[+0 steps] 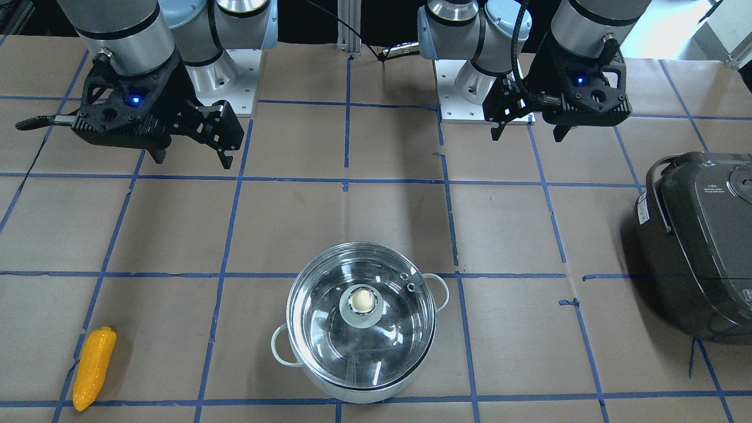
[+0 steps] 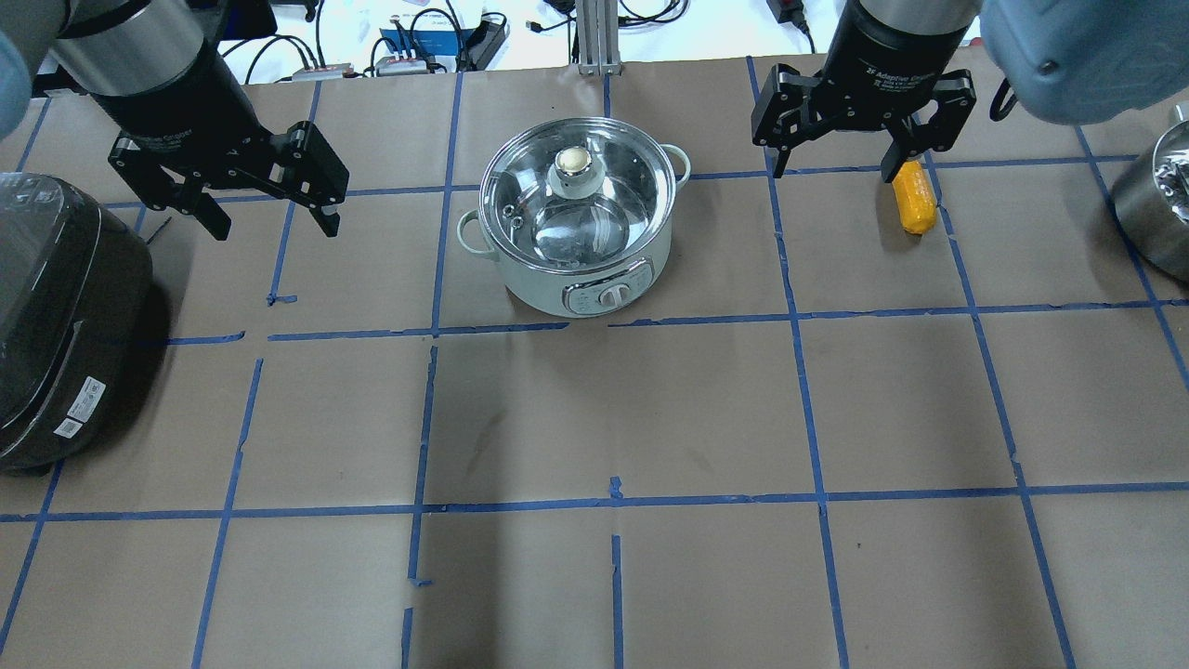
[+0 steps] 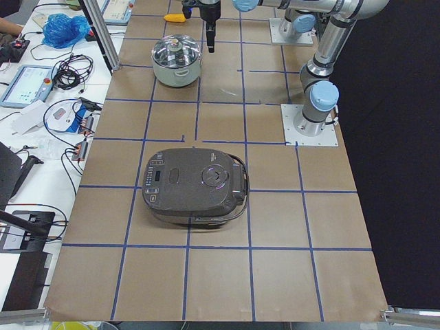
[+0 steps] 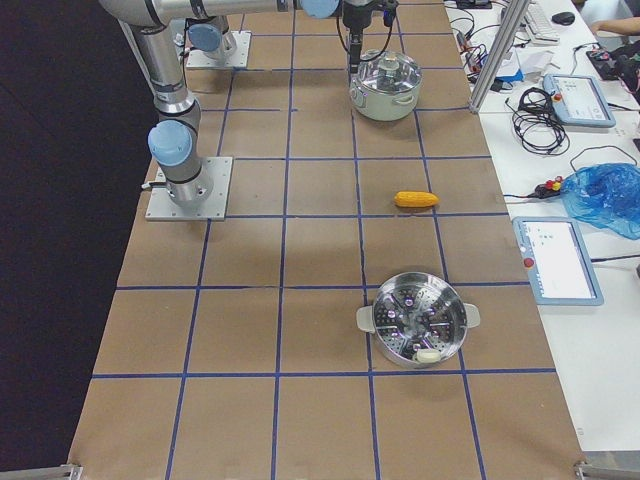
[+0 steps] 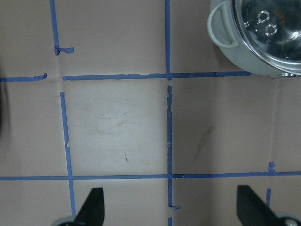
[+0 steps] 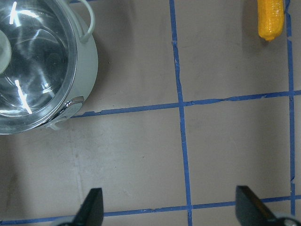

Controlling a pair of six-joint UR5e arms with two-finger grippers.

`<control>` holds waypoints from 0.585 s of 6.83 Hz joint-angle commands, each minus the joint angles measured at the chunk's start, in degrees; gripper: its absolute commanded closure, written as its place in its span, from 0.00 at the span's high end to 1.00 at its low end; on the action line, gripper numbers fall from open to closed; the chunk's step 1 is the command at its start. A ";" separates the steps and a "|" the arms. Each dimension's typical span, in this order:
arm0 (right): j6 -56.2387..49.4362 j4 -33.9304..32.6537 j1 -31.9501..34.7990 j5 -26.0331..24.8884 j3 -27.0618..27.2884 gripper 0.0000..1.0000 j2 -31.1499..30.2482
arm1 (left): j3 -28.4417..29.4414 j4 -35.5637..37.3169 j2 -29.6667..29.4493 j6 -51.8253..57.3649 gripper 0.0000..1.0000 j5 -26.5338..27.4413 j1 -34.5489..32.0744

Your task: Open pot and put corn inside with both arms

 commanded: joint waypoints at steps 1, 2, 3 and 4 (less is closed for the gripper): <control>-0.02 0.03 0.01 -0.07 0.02 1.00 -0.03 | -0.01 0.00 -0.34 0.01 1.00 -0.18 -0.10; 0.07 -0.14 -0.07 0.10 0.02 1.00 0.05 | 0.07 0.61 -0.43 0.09 1.00 -0.18 -0.10; -0.36 -0.58 -1.29 0.10 -0.93 0.98 0.75 | -0.10 0.88 -0.60 0.18 1.00 -0.18 -0.10; -1.32 0.02 -4.44 0.10 -3.55 0.98 0.85 | -0.28 0.88 -0.95 0.01 1.00 -0.09 -0.10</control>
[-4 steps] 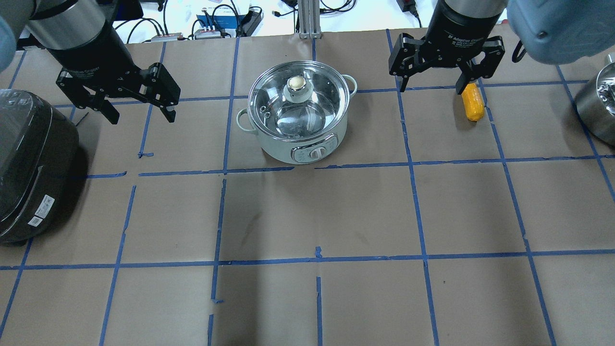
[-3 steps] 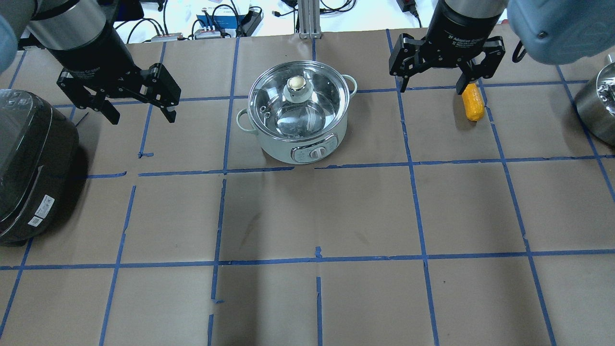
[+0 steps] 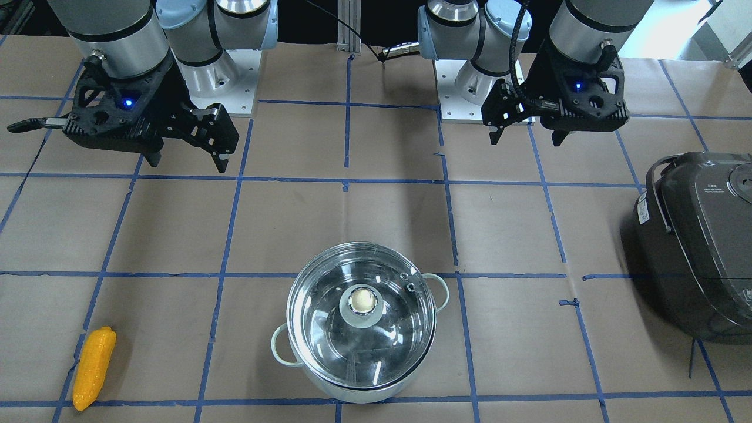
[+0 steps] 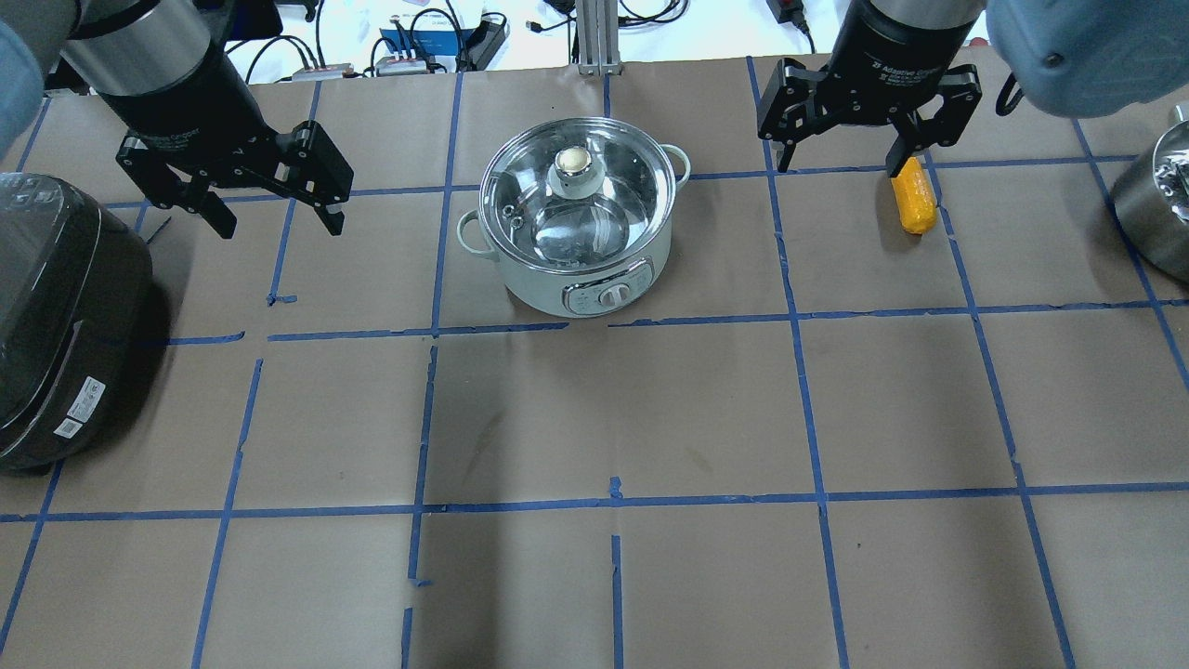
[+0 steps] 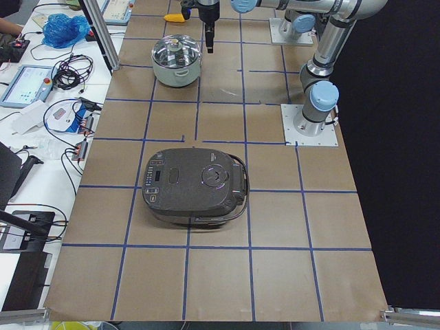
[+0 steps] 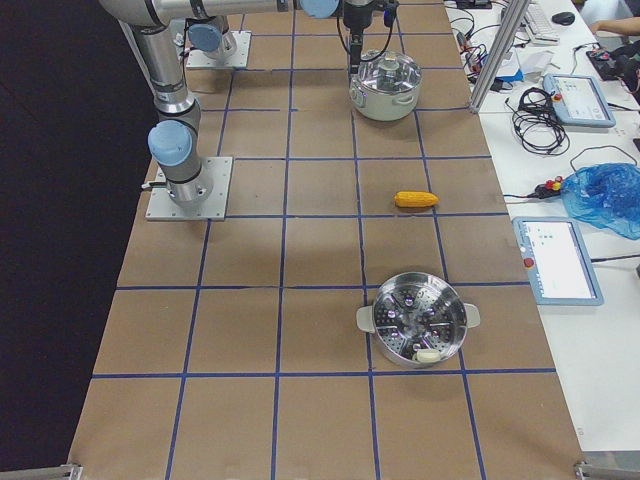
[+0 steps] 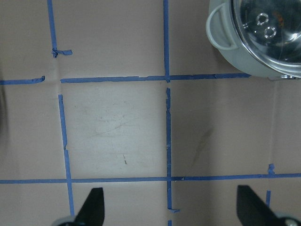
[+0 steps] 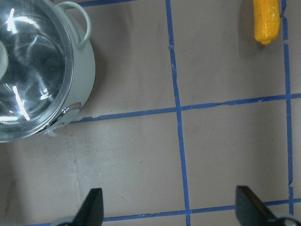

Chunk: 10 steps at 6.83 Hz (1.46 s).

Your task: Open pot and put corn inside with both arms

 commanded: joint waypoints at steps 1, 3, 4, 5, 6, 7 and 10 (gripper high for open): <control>-3.30 1.28 -5.33 -0.15 -4.31 0.98 1.94 | 1.04 0.58 -0.95 -0.18 1.00 0.15 0.08; -14.12 -4.38 -13.94 -2.79 -4.16 0.99 11.65 | 6.04 5.58 -5.59 -1.58 1.00 -0.20 -4.02; -16.14 -9.12 -15.89 -2.88 -5.55 0.99 16.59 | 8.85 6.37 -9.44 -6.03 1.00 -0.11 -7.96; -18.60 -16.83 -16.95 -2.44 -4.17 0.95 21.60 | 10.79 11.34 -14.18 -8.07 1.00 -0.29 -11.22; -21.23 -21.95 -18.70 -2.44 -4.25 0.95 28.00 | 11.68 17.13 -19.01 -10.62 1.00 -0.29 -14.30; -21.26 -27.49 -19.33 -1.74 -4.07 0.95 31.28 | 12.13 22.41 -23.32 -13.17 1.00 -0.37 -16.07; -21.52 -37.64 -19.33 3.01 -0.12 0.92 35.88 | 13.70 28.09 -30.91 -17.22 1.00 -3.10 -18.02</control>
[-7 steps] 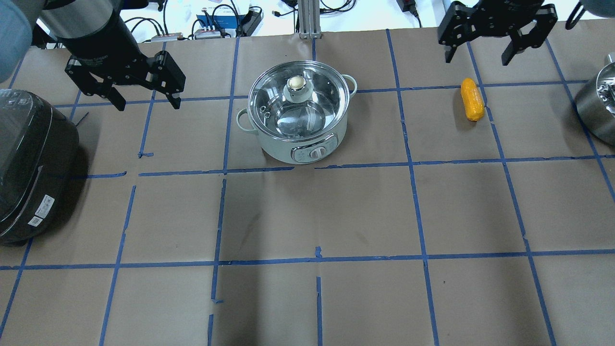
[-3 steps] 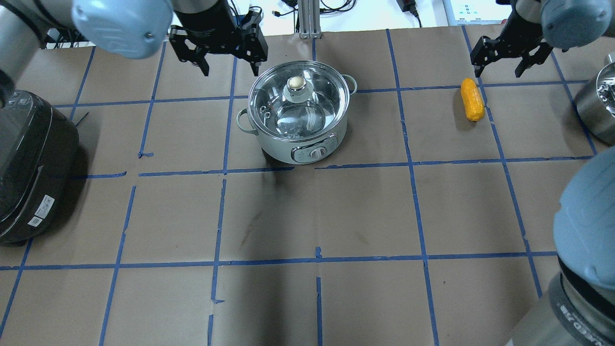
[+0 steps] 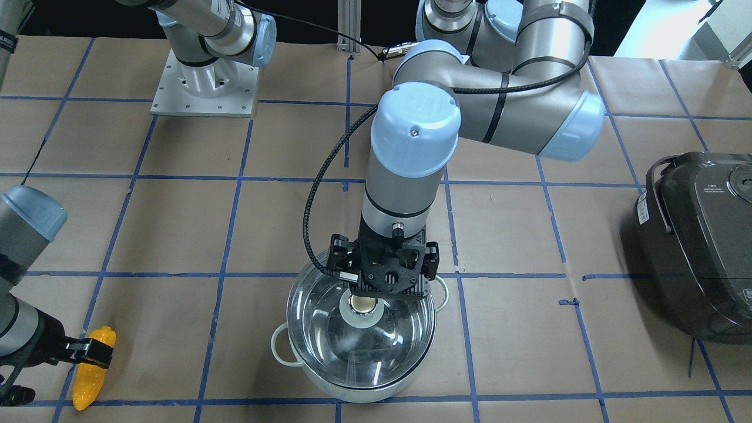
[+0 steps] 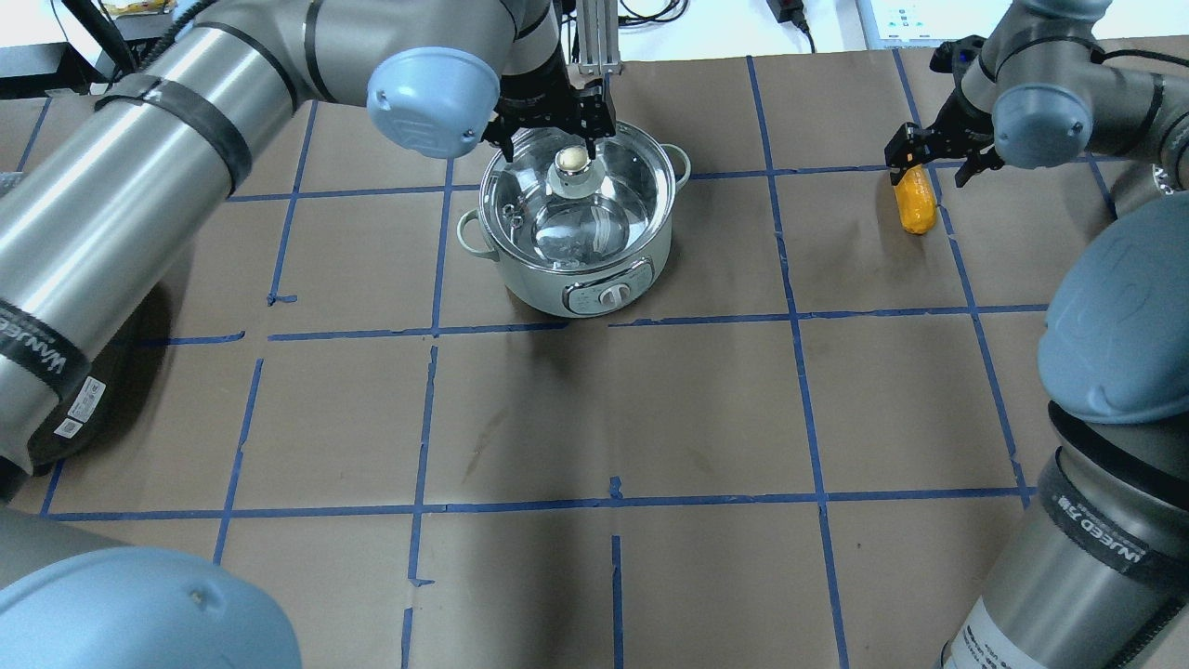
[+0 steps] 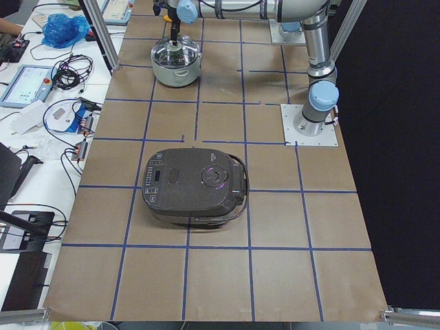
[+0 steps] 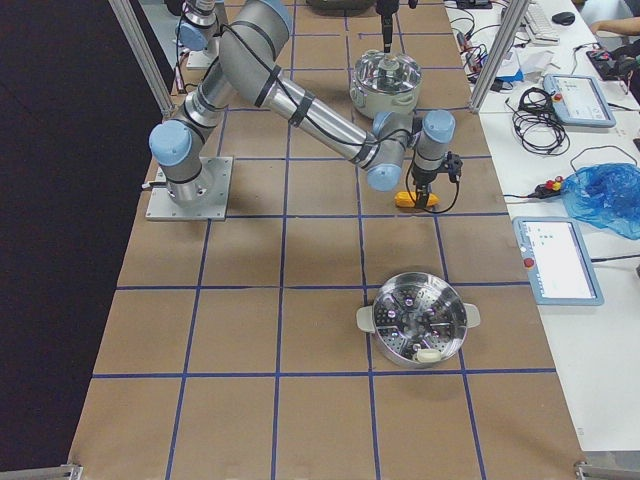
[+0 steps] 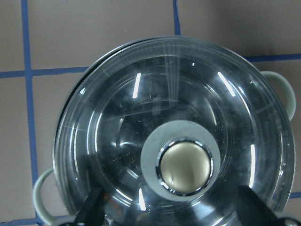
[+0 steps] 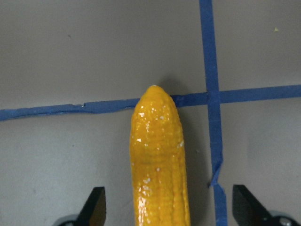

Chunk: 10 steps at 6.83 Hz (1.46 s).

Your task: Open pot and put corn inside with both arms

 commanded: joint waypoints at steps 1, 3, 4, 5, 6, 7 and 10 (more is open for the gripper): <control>-0.10 -3.10 -0.04 0.70 1.15 0.75 1.61 | 1.49 1.39 -3.63 -1.96 1.00 -1.63 -0.52; -1.49 -1.88 0.05 0.70 0.89 0.28 0.83 | 1.67 1.30 -4.61 -2.84 0.79 -1.55 -0.52; -2.37 -1.09 0.40 0.61 0.54 0.15 -1.18 | 2.19 0.52 -4.00 -2.84 0.38 -1.47 -0.52; -2.38 4.40 0.57 0.44 -0.59 0.10 -4.33 | 2.81 0.51 -3.91 -2.84 0.20 -1.47 -0.52; -1.77 11.59 1.88 -0.09 -3.39 0.10 -7.32 | 3.51 0.42 -3.47 -2.75 0.12 -1.55 -0.52; -0.37 17.67 5.11 -0.27 -6.38 0.10 -9.96 | 4.39 -0.79 -2.07 -1.88 0.09 -1.47 -0.35; 12.59 21.60 18.46 0.08 -8.25 0.09 -12.98 | 7.30 -9.93 2.15 8.89 0.08 -1.12 9.97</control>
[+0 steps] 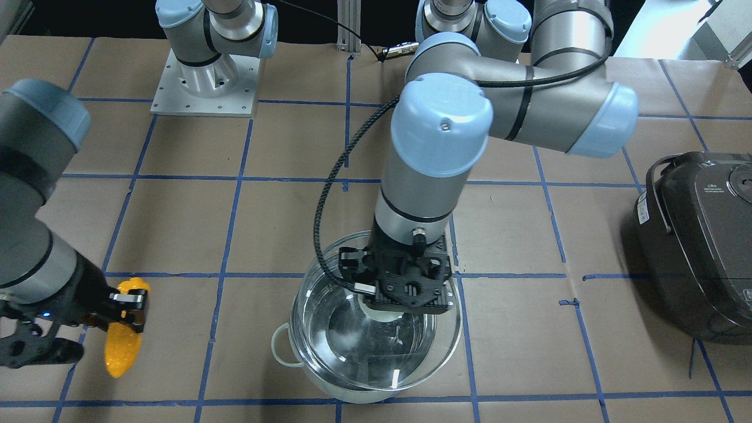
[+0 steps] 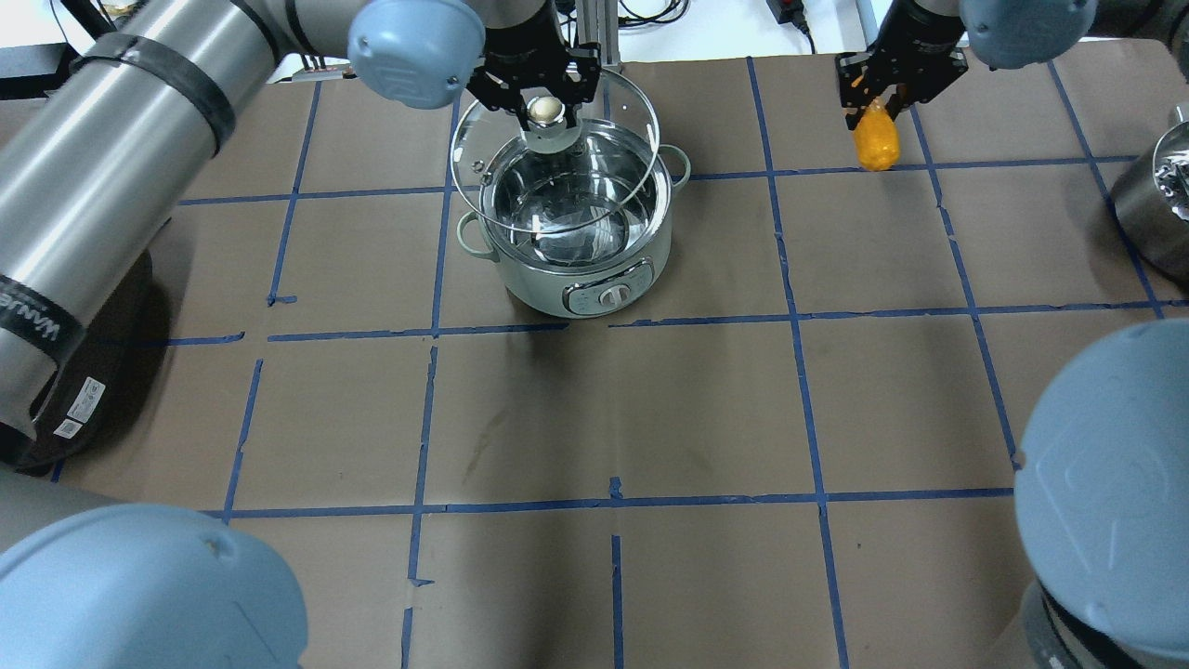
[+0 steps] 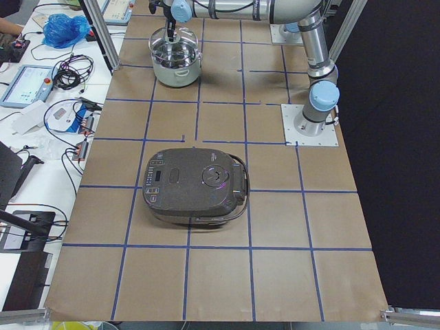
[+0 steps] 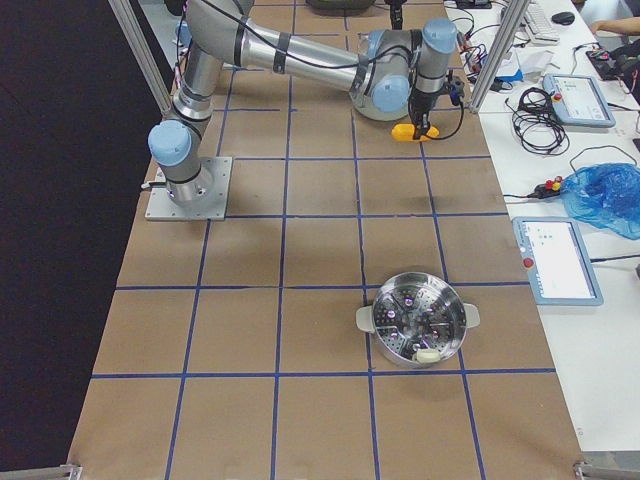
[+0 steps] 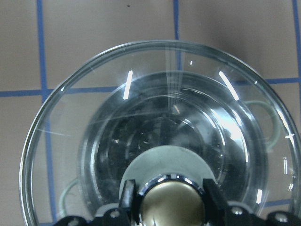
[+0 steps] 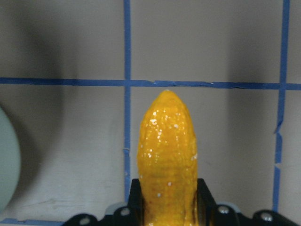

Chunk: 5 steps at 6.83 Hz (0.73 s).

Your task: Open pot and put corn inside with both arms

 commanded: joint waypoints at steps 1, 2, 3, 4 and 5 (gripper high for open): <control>13.37 -0.95 10.83 1.09 -0.97 0.09 0.56 | -0.49 -3.07 1.46 11.82 0.08 0.38 10.32; 18.84 -3.49 16.46 0.57 -3.41 0.09 3.62 | -2.07 -2.12 0.50 15.54 0.06 0.56 14.46; 23.59 -3.78 21.65 0.13 -8.39 0.09 8.96 | -3.39 0.07 -1.07 18.71 0.05 0.56 16.85; 24.07 -3.96 25.96 -4.66 -11.84 0.09 13.88 | -4.71 4.44 -3.53 19.53 0.05 0.48 18.01; 24.60 -5.18 26.70 -5.75 -11.52 0.09 15.24 | -5.59 6.92 -5.20 20.75 0.05 0.56 19.15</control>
